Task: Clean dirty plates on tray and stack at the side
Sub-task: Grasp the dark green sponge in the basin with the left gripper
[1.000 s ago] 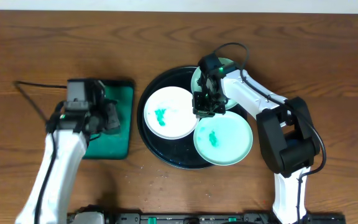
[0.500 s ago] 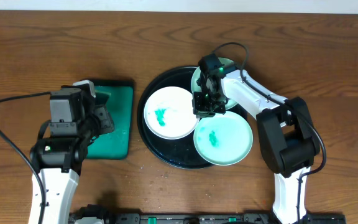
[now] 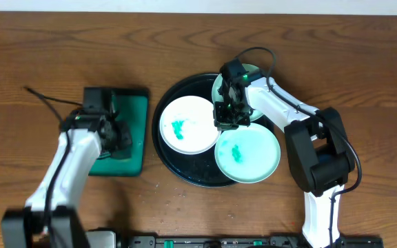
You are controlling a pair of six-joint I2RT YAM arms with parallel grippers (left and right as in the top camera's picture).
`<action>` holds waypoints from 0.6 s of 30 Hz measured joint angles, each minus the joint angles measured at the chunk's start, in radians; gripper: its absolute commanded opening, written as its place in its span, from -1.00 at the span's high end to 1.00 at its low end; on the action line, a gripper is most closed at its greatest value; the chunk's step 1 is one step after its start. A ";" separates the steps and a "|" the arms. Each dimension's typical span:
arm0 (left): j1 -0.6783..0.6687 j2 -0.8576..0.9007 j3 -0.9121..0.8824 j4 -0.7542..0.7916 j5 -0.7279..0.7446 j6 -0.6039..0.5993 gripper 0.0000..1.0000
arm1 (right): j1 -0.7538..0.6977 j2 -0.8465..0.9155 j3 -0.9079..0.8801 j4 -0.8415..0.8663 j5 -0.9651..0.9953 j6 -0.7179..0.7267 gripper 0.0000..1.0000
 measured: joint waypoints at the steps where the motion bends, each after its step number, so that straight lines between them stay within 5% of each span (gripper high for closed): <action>1: 0.000 0.030 0.000 -0.008 -0.002 -0.006 0.87 | 0.000 0.000 0.000 0.000 0.000 0.000 0.98; 10: 0.000 0.050 0.010 -0.072 -0.005 -0.029 0.85 | 0.000 0.000 0.000 0.000 0.000 0.000 0.98; 18: 0.000 -0.208 0.105 -0.151 0.001 -0.032 0.85 | 0.000 0.000 0.000 0.000 0.000 0.000 0.97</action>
